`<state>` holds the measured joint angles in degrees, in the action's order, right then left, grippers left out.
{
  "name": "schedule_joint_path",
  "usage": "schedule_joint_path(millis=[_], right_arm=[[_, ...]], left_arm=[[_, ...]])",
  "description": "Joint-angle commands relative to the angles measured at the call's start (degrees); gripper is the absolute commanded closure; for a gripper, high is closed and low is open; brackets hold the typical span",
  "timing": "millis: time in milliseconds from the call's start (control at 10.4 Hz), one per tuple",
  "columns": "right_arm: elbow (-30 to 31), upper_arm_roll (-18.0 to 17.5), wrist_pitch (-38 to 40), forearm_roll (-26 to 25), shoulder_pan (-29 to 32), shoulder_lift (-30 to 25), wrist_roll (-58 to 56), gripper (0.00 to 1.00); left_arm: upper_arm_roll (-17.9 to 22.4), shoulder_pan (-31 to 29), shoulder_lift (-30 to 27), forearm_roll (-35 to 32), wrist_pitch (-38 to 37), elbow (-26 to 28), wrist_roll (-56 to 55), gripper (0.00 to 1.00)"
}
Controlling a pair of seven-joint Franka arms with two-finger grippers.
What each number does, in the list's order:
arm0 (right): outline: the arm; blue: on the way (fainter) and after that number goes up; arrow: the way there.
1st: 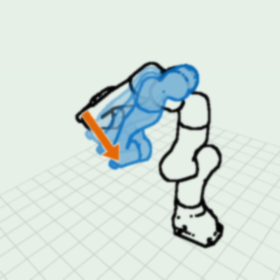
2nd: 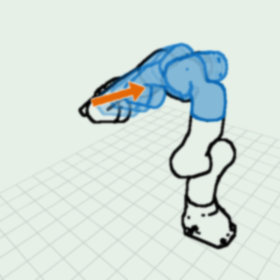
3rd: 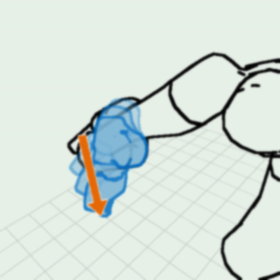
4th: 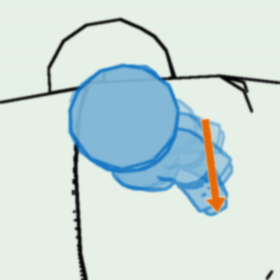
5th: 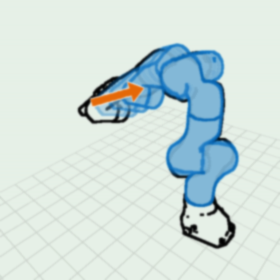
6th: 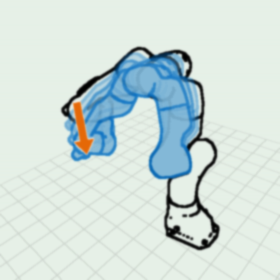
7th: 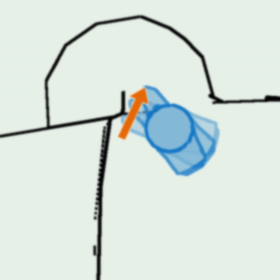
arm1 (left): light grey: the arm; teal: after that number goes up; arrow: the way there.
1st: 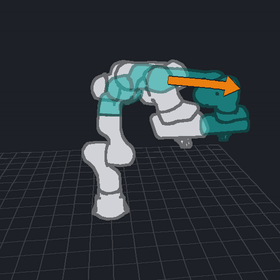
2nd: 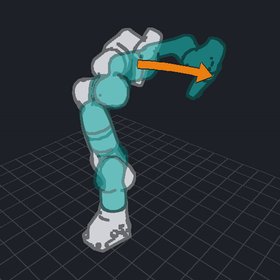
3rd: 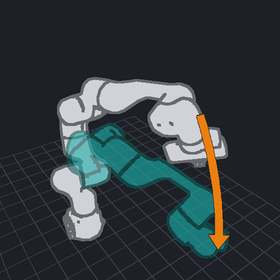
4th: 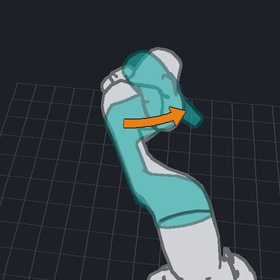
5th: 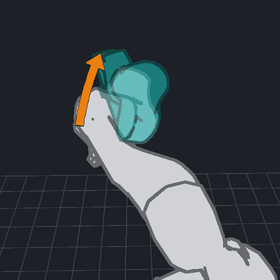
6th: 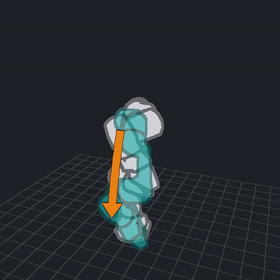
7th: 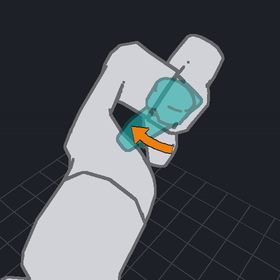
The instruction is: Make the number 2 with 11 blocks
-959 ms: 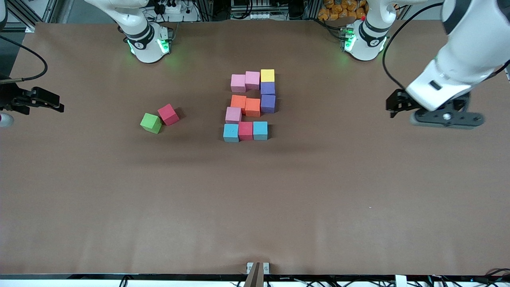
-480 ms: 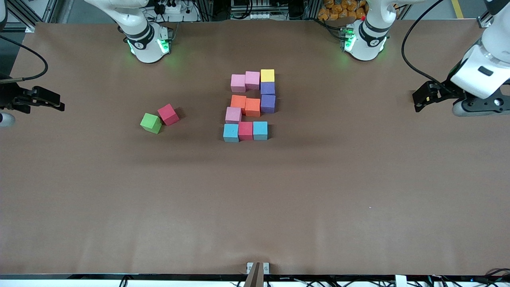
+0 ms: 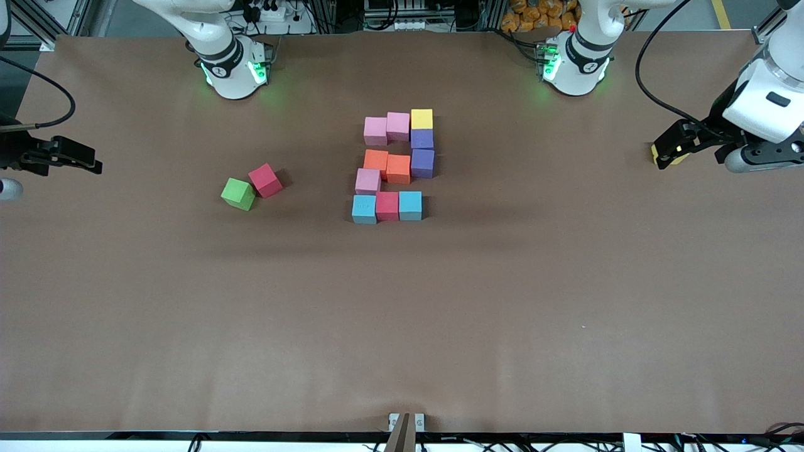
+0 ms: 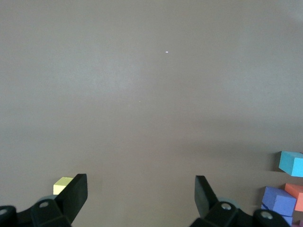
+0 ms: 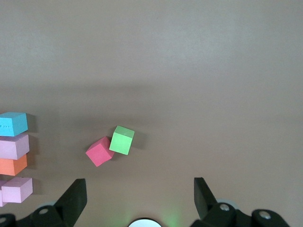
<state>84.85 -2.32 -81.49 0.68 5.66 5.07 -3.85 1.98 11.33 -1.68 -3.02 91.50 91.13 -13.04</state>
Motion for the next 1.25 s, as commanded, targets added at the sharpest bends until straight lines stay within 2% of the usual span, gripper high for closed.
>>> schedule_joint_path(millis=[0,192,576,1151], right_arm=[[0.8,-0.1,0.2,0.2,0.1,-1.0,1.2,0.0],[0.7,-0.4,0.0,0.1,0.0,-1.0,1.5,0.0],[0.5,-0.4,0.3,0.3,-0.8,-1.0,4.8,0.0],[0.6,-0.5,0.5,0.3,-0.7,-1.0,4.8,0.0]], left_arm=[[0.7,0.8,-1.3,0.9,-0.5,1.1,2.4,0.0],[0.8,0.5,-1.0,1.0,-0.6,0.8,7.0,0.0],[0.7,0.8,-0.7,1.0,-2.4,-0.9,7.2,0.0],[0.8,1.2,-0.6,2.8,-2.4,-0.7,7.4,0.0]])
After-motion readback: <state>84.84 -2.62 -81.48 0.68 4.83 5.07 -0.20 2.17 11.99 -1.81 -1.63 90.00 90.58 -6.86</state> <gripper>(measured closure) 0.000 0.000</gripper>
